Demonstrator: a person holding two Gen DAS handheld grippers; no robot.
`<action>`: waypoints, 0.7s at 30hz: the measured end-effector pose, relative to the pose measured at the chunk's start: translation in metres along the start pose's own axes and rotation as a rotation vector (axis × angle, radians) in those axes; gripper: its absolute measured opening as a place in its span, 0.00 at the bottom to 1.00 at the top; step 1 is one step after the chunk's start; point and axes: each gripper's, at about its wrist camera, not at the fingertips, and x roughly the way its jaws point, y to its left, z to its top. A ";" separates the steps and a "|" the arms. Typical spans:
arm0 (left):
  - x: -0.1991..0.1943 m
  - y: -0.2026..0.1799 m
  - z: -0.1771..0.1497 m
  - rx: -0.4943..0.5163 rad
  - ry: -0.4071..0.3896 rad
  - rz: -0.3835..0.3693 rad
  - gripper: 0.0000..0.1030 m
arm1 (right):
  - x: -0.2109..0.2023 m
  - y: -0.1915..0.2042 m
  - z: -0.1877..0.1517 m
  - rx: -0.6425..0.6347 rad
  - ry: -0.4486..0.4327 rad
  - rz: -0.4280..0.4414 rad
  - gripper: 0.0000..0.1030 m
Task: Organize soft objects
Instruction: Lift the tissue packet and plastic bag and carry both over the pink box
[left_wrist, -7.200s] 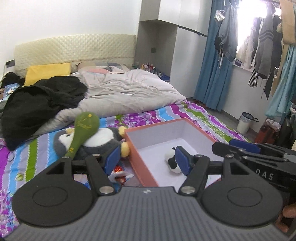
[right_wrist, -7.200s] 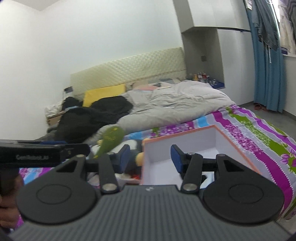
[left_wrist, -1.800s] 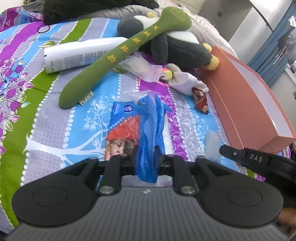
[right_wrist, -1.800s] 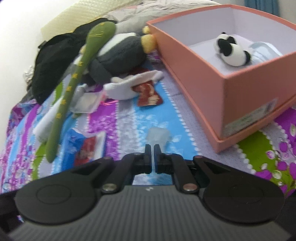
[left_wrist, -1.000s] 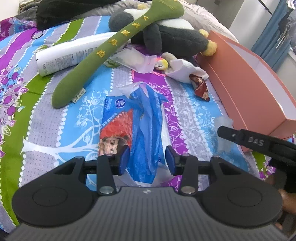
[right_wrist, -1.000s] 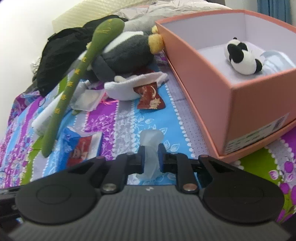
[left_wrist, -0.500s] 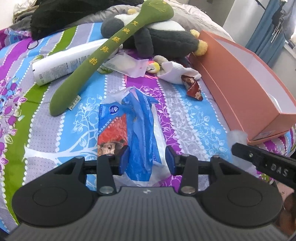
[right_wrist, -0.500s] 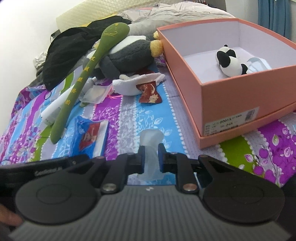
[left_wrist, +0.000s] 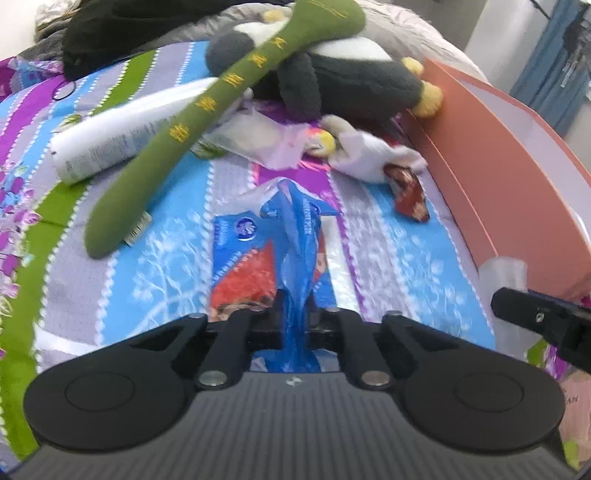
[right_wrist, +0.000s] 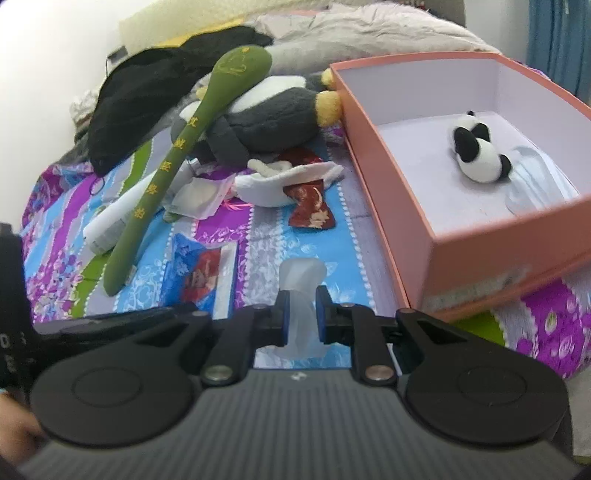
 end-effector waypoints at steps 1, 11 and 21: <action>-0.004 0.001 0.006 -0.007 0.007 -0.003 0.06 | 0.001 0.002 0.005 -0.006 0.015 0.002 0.17; -0.062 0.001 0.047 -0.053 -0.118 -0.078 0.05 | -0.023 0.008 0.047 -0.064 -0.059 0.039 0.17; -0.128 -0.045 0.069 0.036 -0.275 -0.184 0.05 | -0.078 -0.010 0.057 -0.070 -0.257 0.039 0.17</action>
